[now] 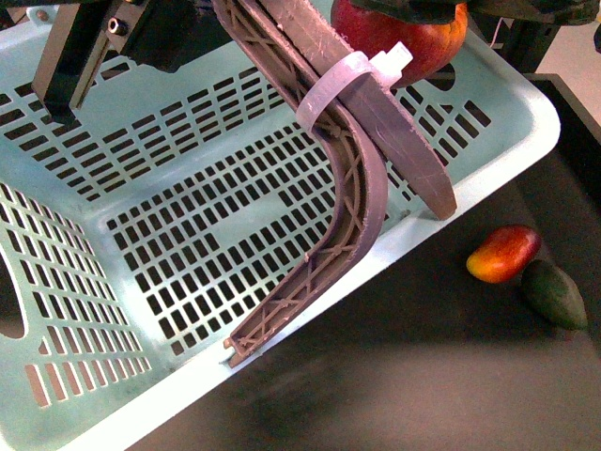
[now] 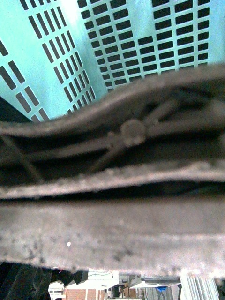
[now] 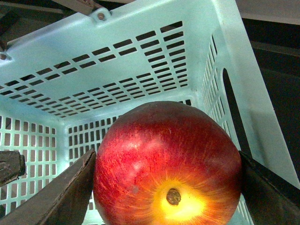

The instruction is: Pick apple with right arm and hold basket with left

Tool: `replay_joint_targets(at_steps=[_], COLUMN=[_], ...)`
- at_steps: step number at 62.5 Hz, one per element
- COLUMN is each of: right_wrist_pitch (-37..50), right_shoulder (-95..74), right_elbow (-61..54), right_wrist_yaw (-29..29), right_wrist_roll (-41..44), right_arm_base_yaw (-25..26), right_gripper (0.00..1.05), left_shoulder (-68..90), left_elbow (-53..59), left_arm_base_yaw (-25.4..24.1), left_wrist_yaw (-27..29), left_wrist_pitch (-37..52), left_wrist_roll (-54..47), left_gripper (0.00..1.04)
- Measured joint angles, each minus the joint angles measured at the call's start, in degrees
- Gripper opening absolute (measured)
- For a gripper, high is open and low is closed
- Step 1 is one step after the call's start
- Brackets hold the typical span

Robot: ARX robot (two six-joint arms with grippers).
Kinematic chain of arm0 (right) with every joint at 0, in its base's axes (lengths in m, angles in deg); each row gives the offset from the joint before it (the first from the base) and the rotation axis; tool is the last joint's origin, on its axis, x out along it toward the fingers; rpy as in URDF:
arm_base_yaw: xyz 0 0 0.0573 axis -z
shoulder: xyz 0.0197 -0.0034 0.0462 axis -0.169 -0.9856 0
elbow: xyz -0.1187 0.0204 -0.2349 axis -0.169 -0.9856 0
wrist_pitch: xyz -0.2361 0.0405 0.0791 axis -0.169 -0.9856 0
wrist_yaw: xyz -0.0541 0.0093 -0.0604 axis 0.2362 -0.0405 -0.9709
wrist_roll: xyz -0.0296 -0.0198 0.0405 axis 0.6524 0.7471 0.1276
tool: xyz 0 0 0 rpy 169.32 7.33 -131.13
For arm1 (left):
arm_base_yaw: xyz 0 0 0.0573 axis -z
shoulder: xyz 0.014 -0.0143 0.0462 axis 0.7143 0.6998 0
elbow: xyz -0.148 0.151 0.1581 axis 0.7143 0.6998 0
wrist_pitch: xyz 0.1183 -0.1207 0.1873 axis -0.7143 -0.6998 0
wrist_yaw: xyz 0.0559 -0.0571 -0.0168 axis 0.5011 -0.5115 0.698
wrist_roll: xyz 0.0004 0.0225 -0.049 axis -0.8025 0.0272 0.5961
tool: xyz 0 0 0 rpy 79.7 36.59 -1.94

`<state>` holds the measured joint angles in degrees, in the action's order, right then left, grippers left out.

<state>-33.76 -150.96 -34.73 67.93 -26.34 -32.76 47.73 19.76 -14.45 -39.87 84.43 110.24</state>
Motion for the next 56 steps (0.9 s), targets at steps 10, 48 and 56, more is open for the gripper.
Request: replay_joint_targets(at_steps=[10,48,56], right_wrist_pitch=[1.49,32.15,32.96], right_shoulder=[1.40,18.84,22.91], right_elbow=[-0.83,-25.40,-30.86], right_wrist_yaw=[-1.51,-20.76,-18.95], right_wrist_roll=[-0.94,2.56,3.19], right_arm_base_yaw=[0.79,12.11,14.05], right_gripper=[0.96,0.42,0.21], left_shoulder=[0.00,0.28,0.28], left_elbow=[0.00,-0.02,-0.02], left_arm_base_yaw=[0.00,0.00,0.00], left_wrist_yaw=[-0.17,-0.20,-0.17], left_wrist_pitch=[0.00,0.02,0.02], left_wrist_roll=[0.07,-0.22,-0.28], left_gripper=[0.15,0.15,0.15])
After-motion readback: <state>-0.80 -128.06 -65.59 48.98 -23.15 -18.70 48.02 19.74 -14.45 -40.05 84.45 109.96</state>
